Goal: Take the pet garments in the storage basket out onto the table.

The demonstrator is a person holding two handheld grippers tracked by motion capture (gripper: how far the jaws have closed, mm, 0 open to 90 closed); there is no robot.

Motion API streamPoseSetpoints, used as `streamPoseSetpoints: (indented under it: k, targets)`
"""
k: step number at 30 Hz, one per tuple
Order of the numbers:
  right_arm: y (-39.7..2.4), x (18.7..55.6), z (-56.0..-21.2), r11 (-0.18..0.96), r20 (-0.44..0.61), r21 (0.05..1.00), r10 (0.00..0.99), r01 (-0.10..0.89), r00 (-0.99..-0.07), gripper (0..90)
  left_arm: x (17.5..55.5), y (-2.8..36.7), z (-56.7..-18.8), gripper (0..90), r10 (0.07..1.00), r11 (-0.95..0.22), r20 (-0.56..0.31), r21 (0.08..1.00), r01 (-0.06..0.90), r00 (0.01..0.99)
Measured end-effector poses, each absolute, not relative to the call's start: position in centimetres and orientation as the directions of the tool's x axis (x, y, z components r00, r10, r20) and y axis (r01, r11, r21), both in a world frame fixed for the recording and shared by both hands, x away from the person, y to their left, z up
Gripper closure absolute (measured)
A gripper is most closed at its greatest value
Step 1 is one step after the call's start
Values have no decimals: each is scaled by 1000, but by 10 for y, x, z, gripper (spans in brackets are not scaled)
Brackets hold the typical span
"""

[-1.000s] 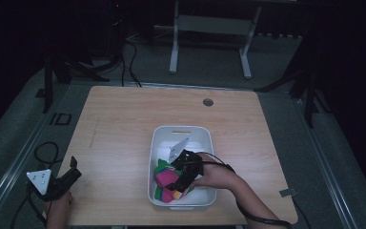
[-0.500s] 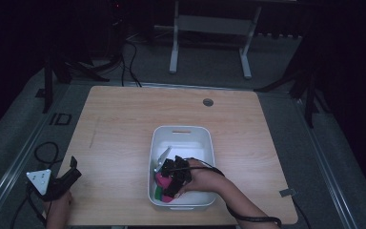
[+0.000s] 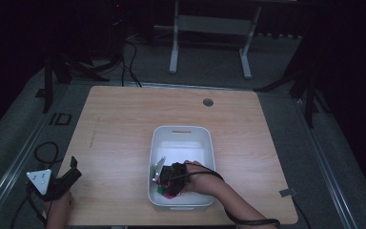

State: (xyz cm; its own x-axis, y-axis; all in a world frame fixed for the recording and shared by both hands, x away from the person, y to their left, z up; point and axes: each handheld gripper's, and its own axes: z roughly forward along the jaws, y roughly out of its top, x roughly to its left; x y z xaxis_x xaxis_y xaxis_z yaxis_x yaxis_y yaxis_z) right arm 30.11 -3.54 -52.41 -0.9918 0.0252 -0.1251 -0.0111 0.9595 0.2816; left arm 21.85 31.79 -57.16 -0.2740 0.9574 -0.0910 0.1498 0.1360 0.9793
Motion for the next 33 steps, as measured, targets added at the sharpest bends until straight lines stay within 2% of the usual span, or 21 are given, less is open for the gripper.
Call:
streamPoseSetpoints:
  k: [1, 3, 4, 5, 9, 25, 33]
  targets:
    - [-36, 301, -524, 960, -140, 281, 23, -17, -990, 597, 219, 318, -572, 18, 957, 136, -91, 979, 150, -274]
    - [-36, 300, -523, 960, -154, 281, 20, -25, -988, 597, 219, 318, -572, 19, 957, 136, -91, 979, 150, -274]
    - [-37, 298, -520, 956, -177, 289, 16, -37, -984, 679, 219, 318, -572, 19, 957, 139, -94, 979, 150, -275]
    - [-38, 297, -518, 951, -191, 308, 21, -39, -981, 687, 219, 318, -572, 19, 957, 140, -95, 979, 150, -274]
    - [-43, 299, -507, 935, -197, 354, 36, -37, -980, 690, 219, 318, -572, 19, 957, 139, -94, 979, 151, -274]
    - [-89, 309, -418, 810, -201, 587, 156, 9, -967, 690, 219, 318, -572, 19, 956, 137, -91, 979, 150, -278]
    - [-110, 312, -390, 756, -211, 654, 200, 14, -957, 690, 219, 318, -572, 19, 956, 137, -91, 979, 152, -279]
